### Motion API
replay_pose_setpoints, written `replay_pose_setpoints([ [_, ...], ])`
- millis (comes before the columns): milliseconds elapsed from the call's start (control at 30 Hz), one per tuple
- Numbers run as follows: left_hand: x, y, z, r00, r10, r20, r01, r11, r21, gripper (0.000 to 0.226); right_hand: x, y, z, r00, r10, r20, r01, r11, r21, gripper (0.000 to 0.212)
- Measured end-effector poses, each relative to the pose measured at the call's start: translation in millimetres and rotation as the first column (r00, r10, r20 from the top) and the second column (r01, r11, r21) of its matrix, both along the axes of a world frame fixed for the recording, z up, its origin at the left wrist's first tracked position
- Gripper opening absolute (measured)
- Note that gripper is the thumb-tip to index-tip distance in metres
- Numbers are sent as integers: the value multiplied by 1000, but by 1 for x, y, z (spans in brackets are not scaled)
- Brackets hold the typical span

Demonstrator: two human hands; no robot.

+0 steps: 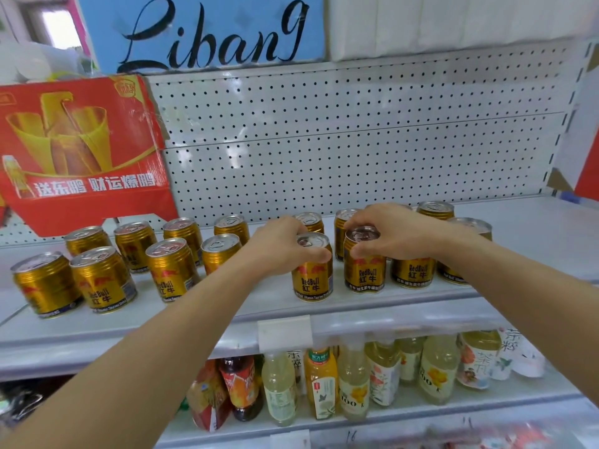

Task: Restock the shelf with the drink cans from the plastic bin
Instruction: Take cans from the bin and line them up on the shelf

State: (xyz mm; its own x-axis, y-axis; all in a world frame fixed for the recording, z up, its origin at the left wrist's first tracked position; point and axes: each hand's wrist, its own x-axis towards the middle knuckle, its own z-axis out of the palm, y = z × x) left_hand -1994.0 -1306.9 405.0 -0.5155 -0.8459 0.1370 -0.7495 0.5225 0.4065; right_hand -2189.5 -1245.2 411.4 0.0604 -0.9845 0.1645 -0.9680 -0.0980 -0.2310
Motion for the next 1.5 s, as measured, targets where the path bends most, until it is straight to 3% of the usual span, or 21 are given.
replay_pose_setpoints([
  [200,-1,6,-1,999,6,-37,-6,1000,12,44,0,0,-2,1000,16,-18,-16,1000,-22,57],
  [333,2,11,-8,998,17,-55,-16,1000,21,69,1,-1,-2,998,9,-66,-9,1000,-2,56],
  [433,16,12,-12,998,-3,-58,-2,995,-102,74,5,-5,5,999,9,-44,-11,999,-50,50],
  [567,70,-3,3,991,8,-132,-38,973,-226,59,27,-14,18,995,50,87,-37,989,-143,46],
  [700,138,-35,23,993,103,-52,-111,978,-175,55,74,-36,30,976,174,129,-162,982,-97,48],
  [800,172,-51,27,984,174,42,-170,982,-83,56,119,-60,32,965,253,70,-252,967,-22,52],
  [1000,192,-66,18,983,112,144,-115,993,17,67,180,-102,15,957,272,-97,-266,961,74,69],
  [1233,200,-78,14,998,30,58,-31,999,15,51,187,-98,16,966,232,-114,-223,971,90,55],
  [1500,180,-66,7,996,-91,1,91,996,-7,43,163,-67,23,975,183,-129,-165,977,135,57],
])
